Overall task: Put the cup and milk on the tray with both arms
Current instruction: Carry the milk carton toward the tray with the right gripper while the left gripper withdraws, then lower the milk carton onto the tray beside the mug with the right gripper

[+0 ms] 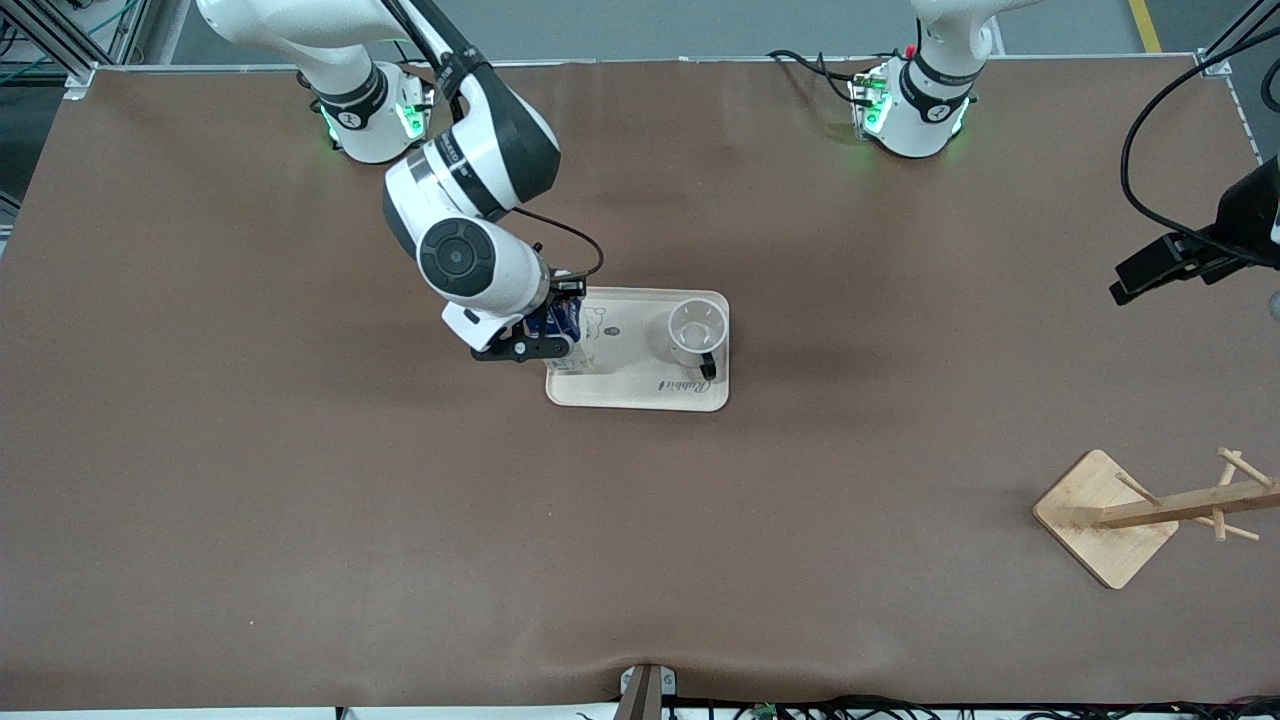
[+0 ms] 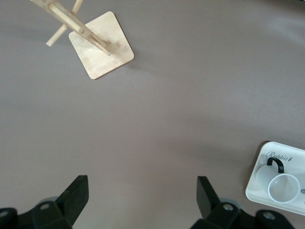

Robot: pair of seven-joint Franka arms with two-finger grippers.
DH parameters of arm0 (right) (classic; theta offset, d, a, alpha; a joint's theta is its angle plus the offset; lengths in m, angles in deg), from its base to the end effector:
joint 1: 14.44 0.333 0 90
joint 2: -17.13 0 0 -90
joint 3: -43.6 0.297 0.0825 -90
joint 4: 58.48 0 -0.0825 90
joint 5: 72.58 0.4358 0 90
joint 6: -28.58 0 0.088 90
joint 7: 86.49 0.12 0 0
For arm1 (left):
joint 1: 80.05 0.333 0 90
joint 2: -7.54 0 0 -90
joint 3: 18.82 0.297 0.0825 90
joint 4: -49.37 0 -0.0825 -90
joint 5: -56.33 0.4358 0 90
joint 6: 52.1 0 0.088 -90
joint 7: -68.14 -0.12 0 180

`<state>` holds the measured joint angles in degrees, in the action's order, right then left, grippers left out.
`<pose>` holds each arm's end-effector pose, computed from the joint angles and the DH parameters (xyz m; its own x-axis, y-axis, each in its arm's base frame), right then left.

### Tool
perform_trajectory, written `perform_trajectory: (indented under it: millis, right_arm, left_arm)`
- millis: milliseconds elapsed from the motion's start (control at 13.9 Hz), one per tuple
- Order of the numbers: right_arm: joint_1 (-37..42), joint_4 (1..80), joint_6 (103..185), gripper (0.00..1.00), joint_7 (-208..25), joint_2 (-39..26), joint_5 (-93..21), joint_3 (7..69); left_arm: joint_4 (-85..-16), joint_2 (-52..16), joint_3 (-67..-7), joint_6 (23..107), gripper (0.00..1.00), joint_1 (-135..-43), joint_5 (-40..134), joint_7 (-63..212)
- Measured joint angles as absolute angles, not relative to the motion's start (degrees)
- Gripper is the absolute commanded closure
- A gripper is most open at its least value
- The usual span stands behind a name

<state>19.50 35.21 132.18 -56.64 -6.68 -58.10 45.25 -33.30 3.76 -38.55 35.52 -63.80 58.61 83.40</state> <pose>0.5383 0.4130 0.3088 0.9435 0.0222 -0.3305 -0.0042 -0.9969 -0.0790 0.6206 -0.0260 0.6174 0.9779 0.2070 0.0280 0.2073 -0.9782 -0.0104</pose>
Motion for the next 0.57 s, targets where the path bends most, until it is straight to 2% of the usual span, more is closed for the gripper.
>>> perform_trajectory:
  millis: [143,287,359,430,502,574]
  right_arm:
    - [21.2,35.2,134.4,0.88,-53.6,-7.6,-58.1,45.2]
    - [22.6,35.2,135.9,0.87,-52.2,-8.7,-58.1,45.2]
    - [22.9,35.2,136.1,0.83,-51.9,-9.1,-58.1,45.2]
    - [23.0,35.2,136.1,0.68,-51.8,-9.3,-58.1,45.2]
    - [23.0,35.2,136.1,0.22,-51.8,-9.4,-58.1,45.1]
    - [23.0,35.2,136.1,0.00,-51.8,-9.5,-58.1,45.1]
  left_arm:
    - [-33.8,5.1,-36.5,34.6,0.00,-66.1,58.6,82.7]
    - [-35.1,6.6,-31.1,34.0,0.00,-72.4,58.6,82.3]
    - [-35.7,7.4,-29.7,33.9,0.00,-74.3,58.6,82.3]
    - [-36.4,8.2,-29.3,33.7,0.00,-75.1,58.6,82.3]
    - [-37.0,8.9,-29.0,33.6,0.00,-75.7,58.6,82.3]
    - [-37.6,9.5,-28.8,33.5,0.00,-76.1,58.5,81.8]
